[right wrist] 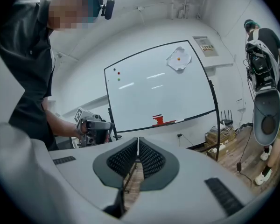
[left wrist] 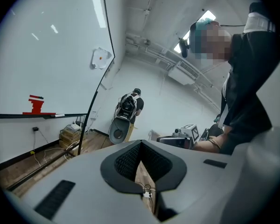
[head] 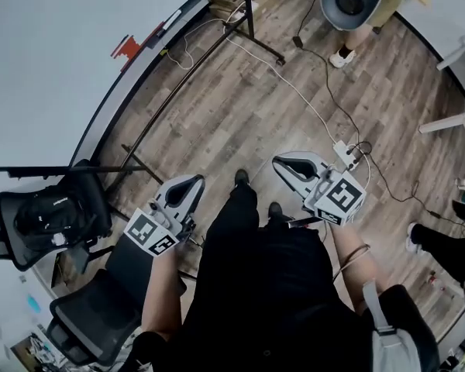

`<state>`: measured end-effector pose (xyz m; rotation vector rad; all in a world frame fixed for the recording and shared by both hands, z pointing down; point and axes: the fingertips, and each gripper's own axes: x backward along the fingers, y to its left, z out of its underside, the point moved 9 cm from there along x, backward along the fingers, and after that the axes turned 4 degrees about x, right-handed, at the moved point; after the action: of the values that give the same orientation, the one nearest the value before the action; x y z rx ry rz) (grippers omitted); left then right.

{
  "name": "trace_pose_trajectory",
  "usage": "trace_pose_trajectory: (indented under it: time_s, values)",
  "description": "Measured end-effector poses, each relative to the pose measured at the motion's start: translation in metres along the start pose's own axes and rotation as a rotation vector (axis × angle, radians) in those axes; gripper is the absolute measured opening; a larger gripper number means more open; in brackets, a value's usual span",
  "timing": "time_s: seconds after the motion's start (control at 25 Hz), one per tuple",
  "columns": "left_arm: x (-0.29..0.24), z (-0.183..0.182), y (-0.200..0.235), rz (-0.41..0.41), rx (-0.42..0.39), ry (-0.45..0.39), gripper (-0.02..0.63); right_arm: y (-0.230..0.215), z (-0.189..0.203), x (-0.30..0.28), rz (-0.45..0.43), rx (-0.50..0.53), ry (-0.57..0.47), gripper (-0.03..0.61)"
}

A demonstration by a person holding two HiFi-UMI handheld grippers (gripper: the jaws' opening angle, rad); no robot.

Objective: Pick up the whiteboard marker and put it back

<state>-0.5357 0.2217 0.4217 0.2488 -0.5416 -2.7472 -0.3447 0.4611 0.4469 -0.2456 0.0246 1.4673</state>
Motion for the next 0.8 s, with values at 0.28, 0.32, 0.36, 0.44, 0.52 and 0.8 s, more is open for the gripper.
trace_pose_trajectory:
  time_s: [0.28, 0.32, 0.36, 0.44, 0.52, 0.8]
  values:
    - [-0.017, -0.038, 0.095, 0.050, 0.019, -0.057, 0.012, -0.049, -0.043, -0.080, 0.027, 0.047, 0.052, 0.025]
    - [-0.019, -0.045, 0.106, 0.061, 0.028, -0.065, 0.012, -0.055, -0.053, -0.090, 0.029, 0.053, 0.053, 0.025]
    - [-0.021, -0.049, 0.116, 0.075, 0.037, -0.070, 0.011, -0.060, -0.061, -0.099, 0.033, 0.060, 0.055, 0.025]
    - [-0.025, -0.053, 0.137, 0.094, 0.042, -0.071, 0.012, -0.070, -0.073, -0.115, 0.046, 0.071, 0.056, 0.025]
    - [-0.029, -0.054, 0.158, 0.085, 0.048, -0.075, 0.012, -0.080, -0.077, -0.125, 0.069, 0.073, 0.060, 0.025]
    - [-0.047, -0.052, 0.192, 0.046, 0.127, -0.143, 0.012, -0.135, -0.081, -0.135, 0.087, 0.063, 0.132, 0.025]
